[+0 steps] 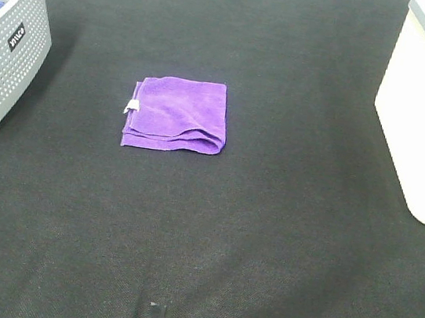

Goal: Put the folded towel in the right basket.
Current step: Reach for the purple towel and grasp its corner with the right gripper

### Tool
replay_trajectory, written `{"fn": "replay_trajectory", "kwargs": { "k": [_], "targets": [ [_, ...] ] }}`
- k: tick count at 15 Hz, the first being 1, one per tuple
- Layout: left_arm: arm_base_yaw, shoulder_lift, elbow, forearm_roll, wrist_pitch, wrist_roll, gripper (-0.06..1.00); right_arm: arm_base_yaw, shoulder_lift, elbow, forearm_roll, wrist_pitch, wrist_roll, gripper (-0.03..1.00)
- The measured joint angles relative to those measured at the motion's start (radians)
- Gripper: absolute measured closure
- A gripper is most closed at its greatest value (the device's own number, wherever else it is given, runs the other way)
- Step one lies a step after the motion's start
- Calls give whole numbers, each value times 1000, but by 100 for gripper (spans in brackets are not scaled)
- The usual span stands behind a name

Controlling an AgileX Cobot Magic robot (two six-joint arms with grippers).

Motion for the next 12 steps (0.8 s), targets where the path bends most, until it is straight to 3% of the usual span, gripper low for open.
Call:
{"fn": "replay_trajectory", "kwargs": {
  "k": [12],
  "targets": [
    [0, 0, 0, 0, 0, 0, -5, 0, 0, 0, 0, 0, 0, 1]
  ]
}}
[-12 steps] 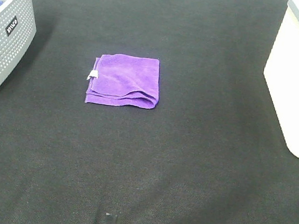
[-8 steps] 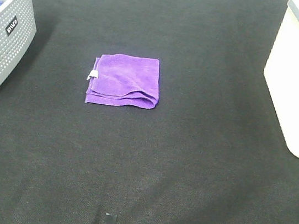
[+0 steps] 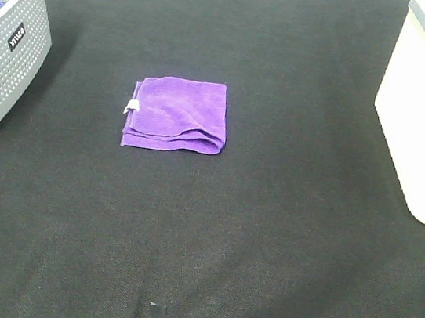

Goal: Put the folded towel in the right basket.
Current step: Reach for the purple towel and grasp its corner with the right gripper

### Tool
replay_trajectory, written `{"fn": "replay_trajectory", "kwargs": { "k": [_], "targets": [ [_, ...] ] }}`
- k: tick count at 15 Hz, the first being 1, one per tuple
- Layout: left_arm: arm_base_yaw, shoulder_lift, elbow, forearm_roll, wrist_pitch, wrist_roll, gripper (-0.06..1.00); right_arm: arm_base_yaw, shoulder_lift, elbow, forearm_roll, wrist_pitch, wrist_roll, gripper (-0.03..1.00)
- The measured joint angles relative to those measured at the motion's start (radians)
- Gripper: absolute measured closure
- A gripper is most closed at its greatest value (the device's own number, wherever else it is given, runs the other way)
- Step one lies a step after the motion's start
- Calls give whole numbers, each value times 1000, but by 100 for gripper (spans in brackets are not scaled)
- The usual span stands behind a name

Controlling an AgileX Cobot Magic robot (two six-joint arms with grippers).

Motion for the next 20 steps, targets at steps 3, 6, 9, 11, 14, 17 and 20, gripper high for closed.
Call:
{"fn": "replay_trajectory", "kwargs": {
  "k": [3, 6, 9, 11, 14, 17, 20],
  "targets": [
    [0, 0, 0, 0, 0, 0, -5, 0, 0, 0, 0, 0, 0, 1],
    [0, 0, 0, 0, 0, 0, -5, 0, 0, 0, 0, 0, 0, 1],
    [0, 0, 0, 0, 0, 0, -5, 0, 0, 0, 0, 0, 0, 1],
    [0, 0, 0, 0, 0, 0, -5, 0, 0, 0, 0, 0, 0, 1],
    [0, 0, 0, 0, 0, 0, -5, 0, 0, 0, 0, 0, 0, 1],
    [0, 0, 0, 0, 0, 0, -5, 0, 0, 0, 0, 0, 0, 1],
    [0, 0, 0, 0, 0, 0, -5, 0, 0, 0, 0, 0, 0, 1]
  ]
}}
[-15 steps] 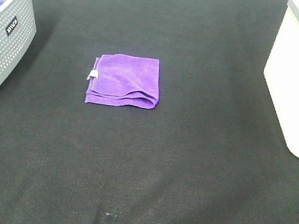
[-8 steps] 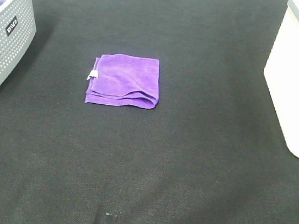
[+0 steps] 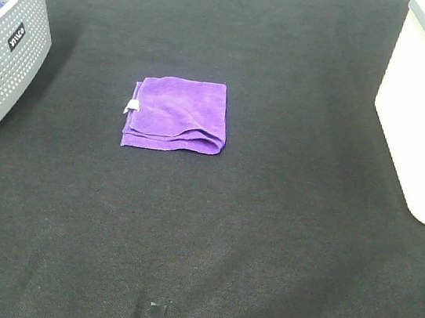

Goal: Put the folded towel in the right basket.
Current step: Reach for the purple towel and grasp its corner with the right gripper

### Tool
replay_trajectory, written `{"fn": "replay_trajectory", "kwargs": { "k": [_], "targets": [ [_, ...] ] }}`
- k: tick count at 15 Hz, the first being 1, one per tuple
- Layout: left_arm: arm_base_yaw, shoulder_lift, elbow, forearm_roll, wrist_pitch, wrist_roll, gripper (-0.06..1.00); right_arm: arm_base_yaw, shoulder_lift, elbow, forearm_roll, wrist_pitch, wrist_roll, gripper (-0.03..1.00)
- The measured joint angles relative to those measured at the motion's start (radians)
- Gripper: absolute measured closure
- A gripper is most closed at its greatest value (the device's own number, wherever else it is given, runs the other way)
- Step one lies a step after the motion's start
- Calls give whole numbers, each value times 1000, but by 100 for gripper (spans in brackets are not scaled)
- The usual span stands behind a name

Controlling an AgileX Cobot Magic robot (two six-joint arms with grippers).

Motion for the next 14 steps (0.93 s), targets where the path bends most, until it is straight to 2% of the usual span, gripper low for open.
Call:
{"fn": "replay_trajectory", "kwargs": {
  "k": [14],
  "targets": [
    [0, 0, 0, 0, 0, 0, -5, 0, 0, 0, 0, 0, 0, 1]
  ]
}}
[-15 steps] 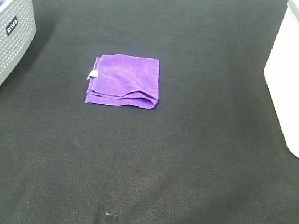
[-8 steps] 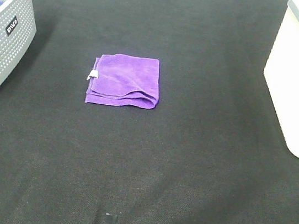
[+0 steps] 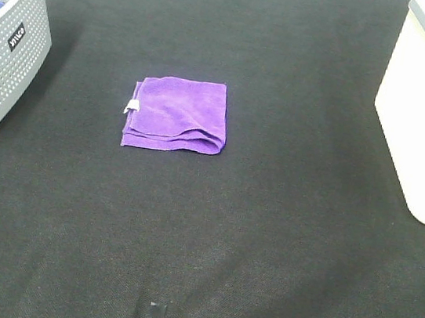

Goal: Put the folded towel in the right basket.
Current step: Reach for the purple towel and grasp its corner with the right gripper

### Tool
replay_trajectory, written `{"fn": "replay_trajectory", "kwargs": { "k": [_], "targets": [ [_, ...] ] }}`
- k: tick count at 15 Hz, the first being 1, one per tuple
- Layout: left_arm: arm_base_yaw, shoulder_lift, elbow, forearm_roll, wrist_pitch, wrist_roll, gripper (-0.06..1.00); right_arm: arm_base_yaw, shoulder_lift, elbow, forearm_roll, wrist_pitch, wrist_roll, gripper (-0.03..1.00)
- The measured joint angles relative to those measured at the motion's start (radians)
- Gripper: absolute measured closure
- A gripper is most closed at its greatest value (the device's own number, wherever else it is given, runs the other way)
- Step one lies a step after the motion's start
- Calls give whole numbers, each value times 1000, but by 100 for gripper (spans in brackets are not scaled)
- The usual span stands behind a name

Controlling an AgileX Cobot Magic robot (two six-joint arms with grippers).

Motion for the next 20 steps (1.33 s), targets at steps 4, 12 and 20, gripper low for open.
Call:
{"fn": "replay_trajectory", "kwargs": {
  "k": [4, 12, 20],
  "targets": [
    [0, 0, 0, 0, 0, 0, -5, 0, 0, 0, -1, 0, -1, 1],
    [0, 0, 0, 0, 0, 0, -5, 0, 840, -528, 80, 37, -18, 1],
    [0, 0, 0, 0, 0, 0, -5, 214, 1657, -985, 421, -102, -113, 4]
  ]
}}
